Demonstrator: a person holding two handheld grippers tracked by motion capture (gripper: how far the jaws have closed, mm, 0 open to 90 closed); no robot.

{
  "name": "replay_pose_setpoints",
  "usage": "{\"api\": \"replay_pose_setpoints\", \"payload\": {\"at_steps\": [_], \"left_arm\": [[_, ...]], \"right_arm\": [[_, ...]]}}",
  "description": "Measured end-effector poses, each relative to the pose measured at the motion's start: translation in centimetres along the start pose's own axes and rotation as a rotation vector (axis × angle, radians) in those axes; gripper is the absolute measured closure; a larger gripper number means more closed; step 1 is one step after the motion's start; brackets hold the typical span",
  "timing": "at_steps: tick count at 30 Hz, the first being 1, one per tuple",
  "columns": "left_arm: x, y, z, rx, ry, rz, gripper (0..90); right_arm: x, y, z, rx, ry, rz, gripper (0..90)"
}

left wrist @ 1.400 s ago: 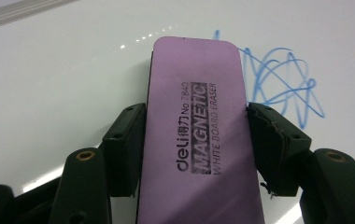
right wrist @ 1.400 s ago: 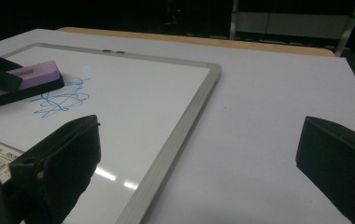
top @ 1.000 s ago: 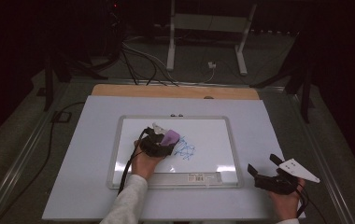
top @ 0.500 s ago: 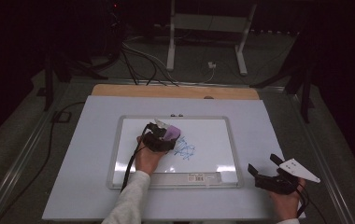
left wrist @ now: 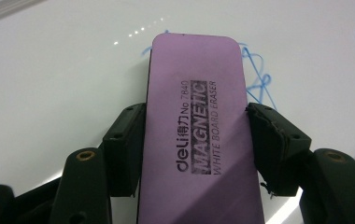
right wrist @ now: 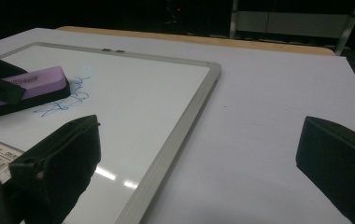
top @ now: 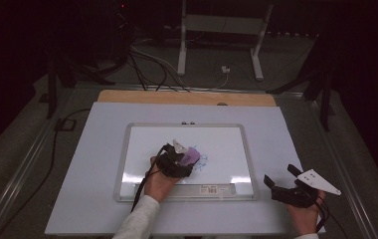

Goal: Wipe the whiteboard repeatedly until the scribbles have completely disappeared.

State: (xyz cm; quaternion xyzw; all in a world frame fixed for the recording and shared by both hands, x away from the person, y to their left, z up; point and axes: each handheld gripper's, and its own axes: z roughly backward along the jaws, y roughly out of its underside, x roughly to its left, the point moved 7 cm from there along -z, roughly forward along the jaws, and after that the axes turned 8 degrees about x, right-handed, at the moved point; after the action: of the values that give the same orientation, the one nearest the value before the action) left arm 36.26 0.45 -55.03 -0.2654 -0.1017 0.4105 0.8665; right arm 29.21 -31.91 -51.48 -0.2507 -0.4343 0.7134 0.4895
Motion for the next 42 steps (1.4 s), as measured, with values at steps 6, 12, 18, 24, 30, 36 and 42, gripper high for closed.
{"api": "replay_pose_setpoints", "payload": {"at_steps": [6,12,18,24,30,36,42], "left_arm": [[0.9,-0.4,-0.4,-0.007,0.004,0.029,41.7],[2.9,-1.4,-1.0,-0.01,-0.036,0.086,41.7],[5.1,-2.1,-1.4,-0.021,-0.094,0.173,41.8],[5.5,-2.2,-1.5,-0.017,-0.1,0.2,41.7],[3.8,-1.8,-1.2,-0.007,-0.057,0.143,41.7],[0.9,-1.3,-1.0,-0.003,0.0,0.07,41.6],[-1.5,-0.6,-0.6,0.0,0.051,0.003,41.6]], "right_arm": [[0.0,0.0,0.0,-0.001,-0.001,0.001,0.4],[0.0,0.0,0.1,-0.002,0.0,-0.002,0.4],[-0.1,0.0,0.1,-0.003,0.001,-0.002,0.4],[-0.1,0.0,0.1,-0.002,0.001,-0.004,0.4],[0.0,0.0,0.0,0.001,0.0,0.001,0.4],[0.1,0.0,-0.1,0.003,-0.001,0.002,0.4],[0.1,0.0,-0.1,0.004,-0.002,0.001,0.4]]}}
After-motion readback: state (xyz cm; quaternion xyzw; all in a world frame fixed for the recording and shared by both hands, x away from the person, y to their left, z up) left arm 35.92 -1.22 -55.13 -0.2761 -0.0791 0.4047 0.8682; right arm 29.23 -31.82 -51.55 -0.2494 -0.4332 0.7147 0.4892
